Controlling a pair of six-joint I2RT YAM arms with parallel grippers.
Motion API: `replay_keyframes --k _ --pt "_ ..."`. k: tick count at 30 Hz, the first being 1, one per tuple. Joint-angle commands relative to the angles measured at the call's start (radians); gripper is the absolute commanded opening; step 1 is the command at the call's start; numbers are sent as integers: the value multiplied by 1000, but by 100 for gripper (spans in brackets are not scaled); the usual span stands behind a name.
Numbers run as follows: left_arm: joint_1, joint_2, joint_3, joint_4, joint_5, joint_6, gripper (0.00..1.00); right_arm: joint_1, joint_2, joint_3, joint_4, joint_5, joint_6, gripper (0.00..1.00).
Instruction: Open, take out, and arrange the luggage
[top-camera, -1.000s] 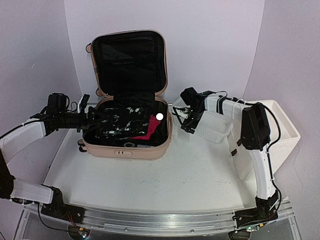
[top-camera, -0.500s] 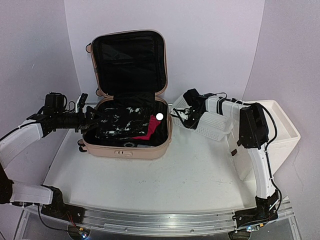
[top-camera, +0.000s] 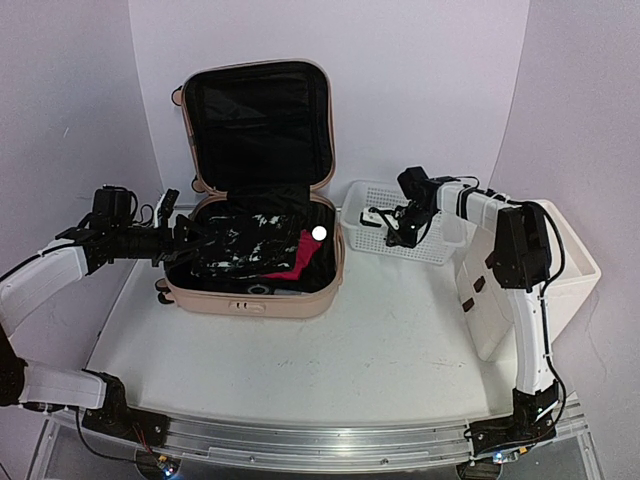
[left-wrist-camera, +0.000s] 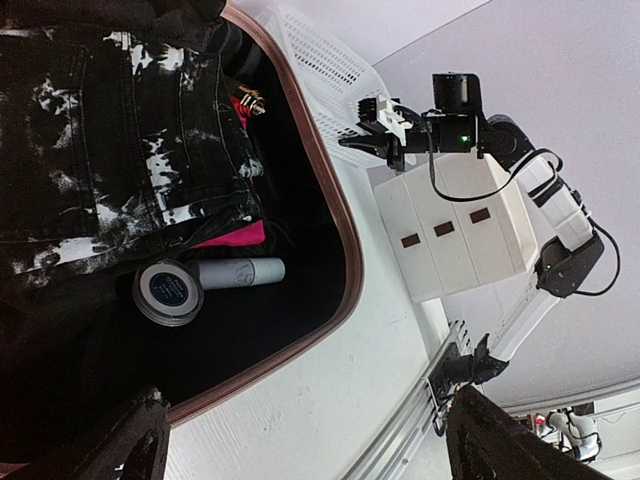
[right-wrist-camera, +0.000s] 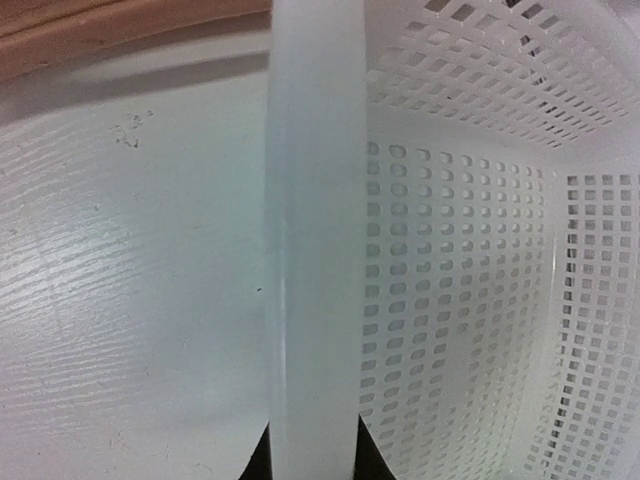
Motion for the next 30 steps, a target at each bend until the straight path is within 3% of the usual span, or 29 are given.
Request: replay_keyframes --k 1,12,21,24,26,28,29,30 --pt "-3 -18 59 5 1 2 97 -36 -52 -16 -68 -124 -121 0" --pt "-3 0 67 4 -6 12 96 -65 -220 -273 -255 -234 -246 2" --pt "-4 31 87 4 -27 17 97 -38 -285 -399 -245 -310 -230 9" --pt "-4 35 92 4 -30 16 96 -35 -306 -442 -151 -288 -117 28" --pt "-5 35 92 4 -32 17 96 -35 -345 -493 -76 -297 -24 52" --pt "-6 35 92 3 -45 22 97 -35 -402 -537 -22 -325 31 69" --pt "-5 40 91 1 -52 25 96 -32 -433 -557 27 -307 105 89" --pt "-7 45 93 1 -58 27 96 -28 -460 -563 47 -292 143 97"
